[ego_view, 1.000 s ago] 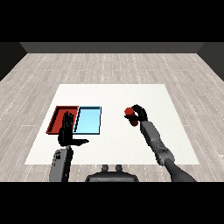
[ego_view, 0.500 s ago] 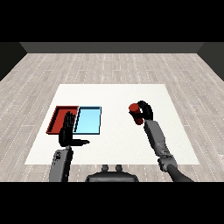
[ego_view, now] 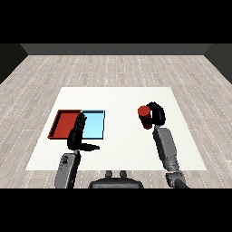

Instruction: Pick the red can and put it in the red box

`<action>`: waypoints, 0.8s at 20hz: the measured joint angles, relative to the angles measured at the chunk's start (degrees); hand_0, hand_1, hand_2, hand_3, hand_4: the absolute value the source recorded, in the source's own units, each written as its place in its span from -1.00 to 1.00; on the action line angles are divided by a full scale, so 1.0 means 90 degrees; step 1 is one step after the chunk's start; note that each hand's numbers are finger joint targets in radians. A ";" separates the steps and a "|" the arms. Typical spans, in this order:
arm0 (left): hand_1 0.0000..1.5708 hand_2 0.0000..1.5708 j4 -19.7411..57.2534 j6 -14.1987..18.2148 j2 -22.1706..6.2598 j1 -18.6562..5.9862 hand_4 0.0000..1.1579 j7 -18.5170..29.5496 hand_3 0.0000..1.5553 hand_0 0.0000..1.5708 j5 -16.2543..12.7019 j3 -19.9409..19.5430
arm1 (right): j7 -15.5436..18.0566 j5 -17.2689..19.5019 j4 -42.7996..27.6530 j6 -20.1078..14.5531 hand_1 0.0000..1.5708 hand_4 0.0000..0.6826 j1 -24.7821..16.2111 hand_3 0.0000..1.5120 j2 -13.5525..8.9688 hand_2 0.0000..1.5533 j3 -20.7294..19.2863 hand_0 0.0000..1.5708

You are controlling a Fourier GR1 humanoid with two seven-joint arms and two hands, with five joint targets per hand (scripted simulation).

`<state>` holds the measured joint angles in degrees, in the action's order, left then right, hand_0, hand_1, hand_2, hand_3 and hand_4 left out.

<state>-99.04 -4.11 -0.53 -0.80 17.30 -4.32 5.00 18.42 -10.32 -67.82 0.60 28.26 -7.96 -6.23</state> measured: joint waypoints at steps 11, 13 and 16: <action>-1.00 -1.00 0.0403 0.0901 0.0052 -0.0592 -1.00 -0.0632 -1.00 -1.00 0.0454 0.1028 | -0.0341 0.0296 -0.1634 -0.2262 0.83 0.85 -0.0522 0.85 0.0820 0.84 0.2278 0.83; -1.00 -1.00 0.0711 0.1125 0.0054 -0.0779 -1.00 -0.0594 -1.00 -1.00 0.0436 0.1212 | -0.0368 0.0321 -0.1773 -0.2419 0.84 0.79 -0.0545 0.85 0.0844 0.84 0.2467 0.84; -1.00 -1.00 0.0947 0.1531 0.0056 -0.1032 -1.00 -0.0723 -1.00 -1.00 0.0364 0.1592 | -0.0457 0.0380 -0.2065 -0.2452 0.84 0.80 -0.0658 0.85 0.0819 0.84 0.2603 0.84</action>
<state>-90.51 9.67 -0.02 -10.08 10.79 -1.04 19.33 14.31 -6.90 -86.40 -21.48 22.33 -0.59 17.20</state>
